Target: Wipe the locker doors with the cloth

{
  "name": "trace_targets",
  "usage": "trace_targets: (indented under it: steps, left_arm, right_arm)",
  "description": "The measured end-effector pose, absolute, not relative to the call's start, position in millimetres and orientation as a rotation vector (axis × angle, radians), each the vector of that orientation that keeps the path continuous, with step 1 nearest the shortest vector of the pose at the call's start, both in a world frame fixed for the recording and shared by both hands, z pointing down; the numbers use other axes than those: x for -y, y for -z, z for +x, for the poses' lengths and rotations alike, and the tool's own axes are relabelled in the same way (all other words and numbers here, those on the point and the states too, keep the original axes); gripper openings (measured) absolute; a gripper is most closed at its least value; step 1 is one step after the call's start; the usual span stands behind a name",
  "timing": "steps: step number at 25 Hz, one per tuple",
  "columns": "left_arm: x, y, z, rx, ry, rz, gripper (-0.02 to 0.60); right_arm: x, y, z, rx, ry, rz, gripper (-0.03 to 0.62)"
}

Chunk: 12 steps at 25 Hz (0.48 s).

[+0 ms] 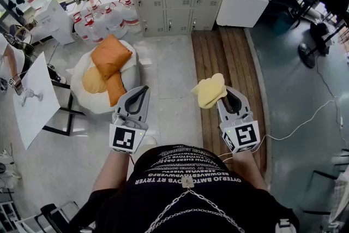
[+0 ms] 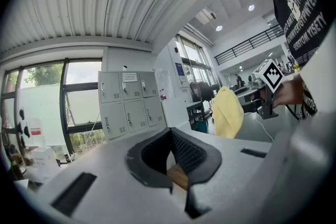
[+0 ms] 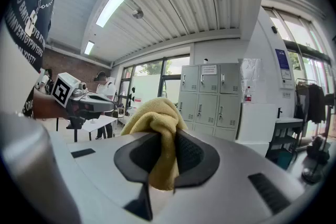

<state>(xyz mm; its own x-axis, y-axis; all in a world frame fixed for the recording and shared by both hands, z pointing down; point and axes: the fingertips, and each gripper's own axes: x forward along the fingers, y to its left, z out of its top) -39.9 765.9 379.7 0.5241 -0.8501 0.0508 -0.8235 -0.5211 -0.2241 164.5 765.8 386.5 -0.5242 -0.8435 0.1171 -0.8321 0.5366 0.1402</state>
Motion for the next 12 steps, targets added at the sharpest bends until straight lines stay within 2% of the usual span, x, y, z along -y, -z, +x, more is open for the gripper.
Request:
trace_targets:
  steps: [12]
  left_arm:
    - [-772.2, -387.0, -11.0, -1.404, 0.308, -2.641, 0.005]
  right_arm:
    - [-788.5, -401.9, 208.9, 2.566, -0.006, 1.519, 0.060]
